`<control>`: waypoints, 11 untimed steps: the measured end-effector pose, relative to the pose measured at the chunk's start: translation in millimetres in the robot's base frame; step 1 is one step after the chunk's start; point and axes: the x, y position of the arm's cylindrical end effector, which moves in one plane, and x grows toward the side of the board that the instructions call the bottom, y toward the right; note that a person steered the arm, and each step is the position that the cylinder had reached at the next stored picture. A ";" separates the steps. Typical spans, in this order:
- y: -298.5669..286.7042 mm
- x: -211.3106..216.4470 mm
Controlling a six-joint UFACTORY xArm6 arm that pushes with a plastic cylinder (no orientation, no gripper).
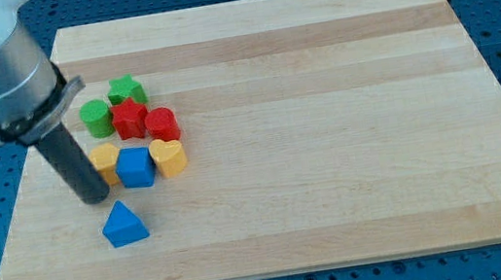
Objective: Move the blue cube into the group of the blocks
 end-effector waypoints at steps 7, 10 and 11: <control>47.6 10.1; 45.1 8.7; 30.5 13.8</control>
